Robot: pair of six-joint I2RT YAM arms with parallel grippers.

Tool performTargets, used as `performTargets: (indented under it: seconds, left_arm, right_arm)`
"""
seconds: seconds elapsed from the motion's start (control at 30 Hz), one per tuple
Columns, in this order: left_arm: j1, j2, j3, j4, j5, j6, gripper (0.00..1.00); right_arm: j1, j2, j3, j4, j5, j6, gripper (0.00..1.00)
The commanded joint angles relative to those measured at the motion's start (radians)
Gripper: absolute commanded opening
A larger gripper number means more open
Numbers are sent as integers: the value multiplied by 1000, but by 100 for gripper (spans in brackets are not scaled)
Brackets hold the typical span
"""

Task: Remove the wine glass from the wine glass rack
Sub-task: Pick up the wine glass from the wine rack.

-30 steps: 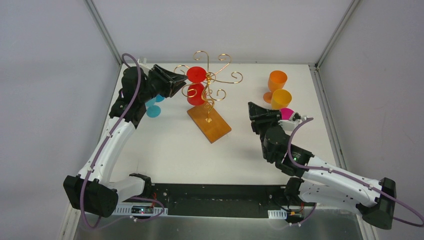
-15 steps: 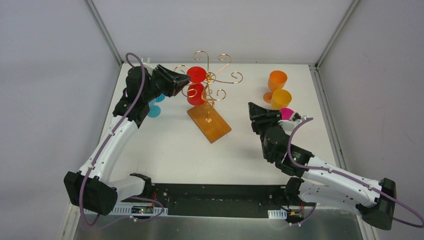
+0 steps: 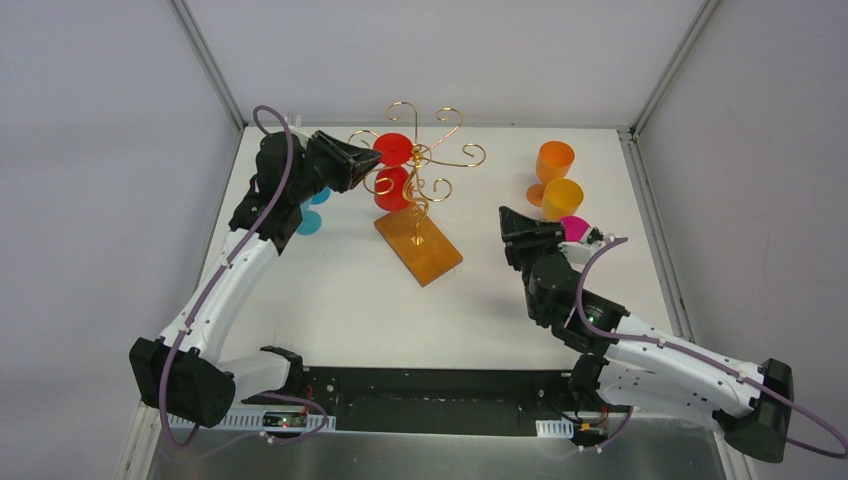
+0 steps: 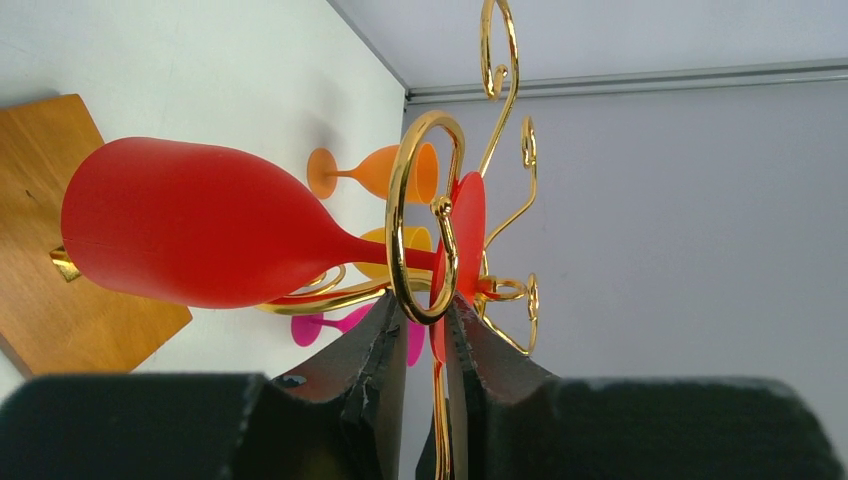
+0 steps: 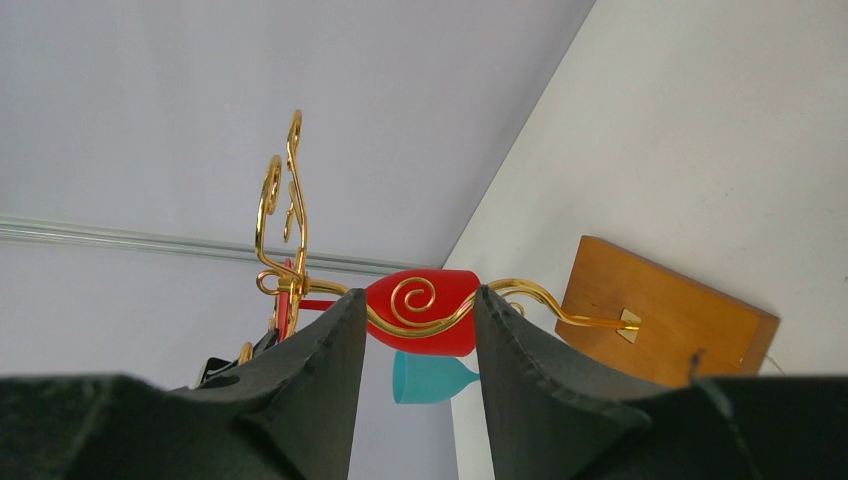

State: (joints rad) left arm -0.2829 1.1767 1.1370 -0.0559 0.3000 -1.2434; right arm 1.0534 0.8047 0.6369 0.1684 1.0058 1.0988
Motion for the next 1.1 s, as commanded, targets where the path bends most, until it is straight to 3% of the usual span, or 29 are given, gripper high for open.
performTargets:
  seconds: [0.0, 0.43, 1.07]
  left_arm:
    - [-16, -1, 23, 51, -31, -7, 19]
    - [-29, 6, 23, 97, -35, -19, 0]
    - [-29, -110, -9, 73, -52, -6, 0]
  right_arm:
    - [-5, -18, -7, 23, 8, 16, 47]
    - [-7, -30, -10, 2, 10, 29, 47]
    - [-6, -15, -5, -3, -7, 50, 47]
